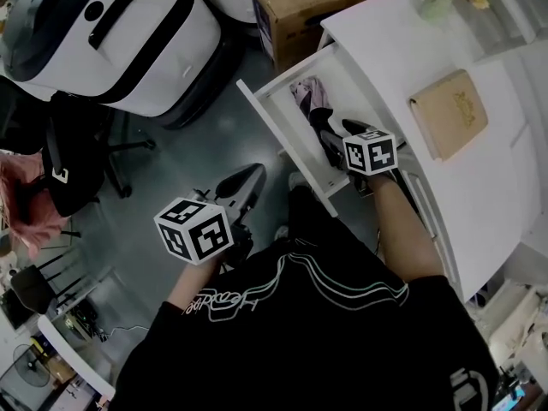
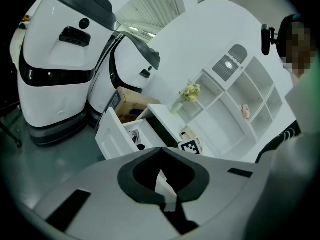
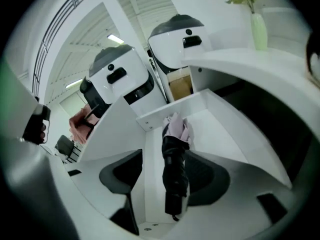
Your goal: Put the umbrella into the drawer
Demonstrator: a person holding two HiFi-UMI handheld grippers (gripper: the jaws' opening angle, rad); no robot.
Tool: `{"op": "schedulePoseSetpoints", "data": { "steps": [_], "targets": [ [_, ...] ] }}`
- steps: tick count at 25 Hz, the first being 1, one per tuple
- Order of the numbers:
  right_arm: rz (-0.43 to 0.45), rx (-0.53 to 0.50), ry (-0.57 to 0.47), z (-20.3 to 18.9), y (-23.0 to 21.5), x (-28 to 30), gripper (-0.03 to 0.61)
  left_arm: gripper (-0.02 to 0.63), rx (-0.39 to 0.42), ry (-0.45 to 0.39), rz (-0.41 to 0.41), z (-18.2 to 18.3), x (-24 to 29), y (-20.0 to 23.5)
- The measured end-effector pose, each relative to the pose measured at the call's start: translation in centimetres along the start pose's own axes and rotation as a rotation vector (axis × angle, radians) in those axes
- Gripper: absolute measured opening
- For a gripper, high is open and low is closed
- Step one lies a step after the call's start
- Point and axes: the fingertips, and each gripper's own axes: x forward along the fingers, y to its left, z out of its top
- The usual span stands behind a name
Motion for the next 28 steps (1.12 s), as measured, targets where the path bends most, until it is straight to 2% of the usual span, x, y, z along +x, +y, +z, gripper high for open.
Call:
{"op": "schedulePoseSetpoints", "data": {
  "steps": [5, 6, 7, 8, 11, 13, 19, 25, 28],
  "targets": [
    [0.072, -0.022, -0.143, 2.4, 4.2, -6.9, 0.252, 0.020, 0.041, -0.012, -0.039, -0.6, -1.4, -2.7],
    [0.095, -0.019, -0.181, 3.0, 5.1, -8.5, 0.241, 0.020, 0.051, -0.014, -0.049, -0.7, -1.7, -3.3],
    [0.123, -0.008, -0.222, 3.5, 6.2, -10.3, 0.193, 0.020, 0.061, -0.017, -0.061, -0.8, -2.0, -4.0],
    [0.158, 0.008, -0.268, 4.2, 7.4, -12.1, 0.175, 0.020, 0.072, -0.021, -0.075, -0.8, -2.4, -4.7],
    [0.267, 0.050, -0.404, 5.9, 11.4, -17.5, 0.156, 0.020, 0.102, -0.039, -0.113, -0.7, -4.0, -6.8],
    [0.308, 0.041, -0.467, 6.3, 13.8, -20.4, 0.147, 0.020, 0.124, -0.050, -0.135, -0.8, -5.2, -8.1],
    [0.346, -0.062, -0.537, 4.4, 19.3, -26.1, 0.082, 0.020, 0.187, -0.119, -0.181, -0.7, -8.6, -11.7],
    [0.438, -0.057, -0.559, 1.0, 23.2, -28.8, 0.055, 0.020, 0.246, -0.153, -0.238, -1.6, -10.8, -14.7],
    [0.448, -0.069, -0.599, 0.4, 24.5, -30.4, 0.052, 0.020, 0.265, -0.157, -0.253, -2.3, -11.5, -16.0]
  ]
}}
